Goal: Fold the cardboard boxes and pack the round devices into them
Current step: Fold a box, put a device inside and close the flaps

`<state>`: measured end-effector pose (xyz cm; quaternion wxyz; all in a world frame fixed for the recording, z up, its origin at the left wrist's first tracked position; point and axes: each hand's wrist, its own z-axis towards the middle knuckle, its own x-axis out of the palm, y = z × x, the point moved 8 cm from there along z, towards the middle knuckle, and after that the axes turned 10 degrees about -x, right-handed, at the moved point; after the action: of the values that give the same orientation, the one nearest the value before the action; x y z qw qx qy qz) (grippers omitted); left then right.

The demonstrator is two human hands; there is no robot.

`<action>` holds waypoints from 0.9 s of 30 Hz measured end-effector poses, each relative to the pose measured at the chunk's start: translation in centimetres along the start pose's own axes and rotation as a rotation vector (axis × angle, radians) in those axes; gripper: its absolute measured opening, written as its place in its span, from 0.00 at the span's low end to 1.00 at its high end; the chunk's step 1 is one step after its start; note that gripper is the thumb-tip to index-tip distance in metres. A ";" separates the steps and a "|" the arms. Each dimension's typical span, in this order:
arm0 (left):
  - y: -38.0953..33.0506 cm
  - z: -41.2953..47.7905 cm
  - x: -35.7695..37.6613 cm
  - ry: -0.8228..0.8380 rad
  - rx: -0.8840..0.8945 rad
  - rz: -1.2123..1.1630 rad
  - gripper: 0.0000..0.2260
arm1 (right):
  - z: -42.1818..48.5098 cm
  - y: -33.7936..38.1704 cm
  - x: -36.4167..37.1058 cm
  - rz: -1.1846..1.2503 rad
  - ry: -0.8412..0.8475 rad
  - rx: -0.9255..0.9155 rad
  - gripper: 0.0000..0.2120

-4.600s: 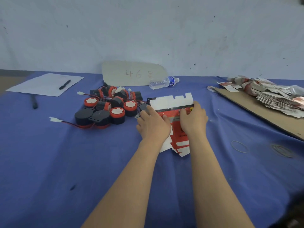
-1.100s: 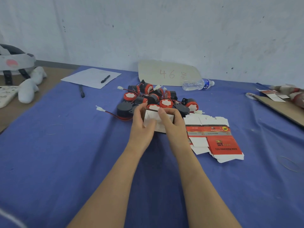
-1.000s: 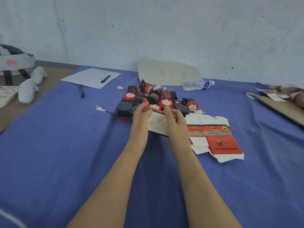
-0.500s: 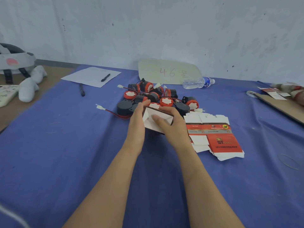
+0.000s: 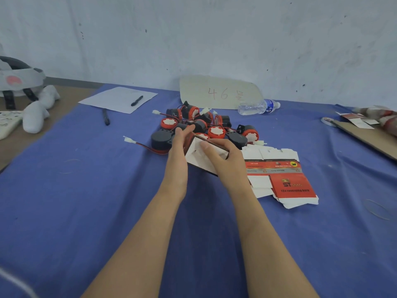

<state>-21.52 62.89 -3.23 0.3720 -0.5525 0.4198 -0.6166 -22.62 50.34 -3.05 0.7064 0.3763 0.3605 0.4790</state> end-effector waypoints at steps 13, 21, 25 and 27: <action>-0.3 -0.4 0.9 0.039 0.004 0.014 0.18 | 0.3 0.5 -1.1 -0.152 -0.096 -0.045 0.05; 0.1 -0.1 0.7 -0.184 0.082 0.290 0.20 | -0.1 -0.7 -0.9 0.103 -0.168 0.132 0.11; -0.6 0.1 0.2 -0.263 0.117 0.219 0.21 | 0.1 0.2 -0.4 -0.027 -0.044 0.050 0.24; -0.4 0.0 0.1 -0.222 0.119 0.196 0.21 | 0.2 1.0 0.1 -0.071 0.015 -0.020 0.20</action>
<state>-21.51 62.91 -2.85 0.5065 -0.5505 0.3909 -0.5363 -22.85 50.62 -2.13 0.7239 0.3526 0.3743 0.4599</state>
